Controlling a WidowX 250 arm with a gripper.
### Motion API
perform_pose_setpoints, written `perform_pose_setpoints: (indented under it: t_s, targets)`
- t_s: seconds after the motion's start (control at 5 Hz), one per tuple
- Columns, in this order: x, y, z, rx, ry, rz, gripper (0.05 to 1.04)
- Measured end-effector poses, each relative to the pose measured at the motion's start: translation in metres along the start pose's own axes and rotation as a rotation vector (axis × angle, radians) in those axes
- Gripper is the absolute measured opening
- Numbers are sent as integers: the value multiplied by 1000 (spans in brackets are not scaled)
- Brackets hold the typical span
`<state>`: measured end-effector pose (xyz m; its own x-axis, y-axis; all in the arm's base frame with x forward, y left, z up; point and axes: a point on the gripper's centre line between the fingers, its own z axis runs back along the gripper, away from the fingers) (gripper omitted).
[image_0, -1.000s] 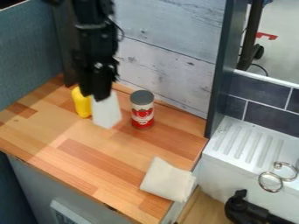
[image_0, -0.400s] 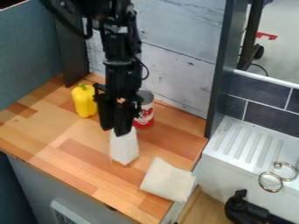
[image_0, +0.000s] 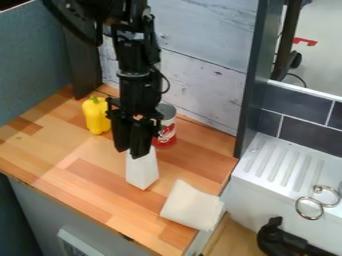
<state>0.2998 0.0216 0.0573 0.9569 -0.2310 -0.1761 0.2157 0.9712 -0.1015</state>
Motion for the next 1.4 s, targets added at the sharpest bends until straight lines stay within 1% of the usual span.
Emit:
perform_pose_setpoints:
  t_s: [0.2, 0.4, 0.6, 0.8, 1.0, 1.4]
  targets:
    - [1, -3, -3, -15, -12, -5, 848]
    - [-3, -6, 23, 8, -93, 4, 1017]
    - [-14, -8, 48, 46, -149, 34, 1009]
    - [-41, -8, 78, 105, -173, 50, 1009]
    - [-63, 18, 89, 158, -157, 110, 1009]
    - [-66, 22, 89, 158, -152, 125, 1009]
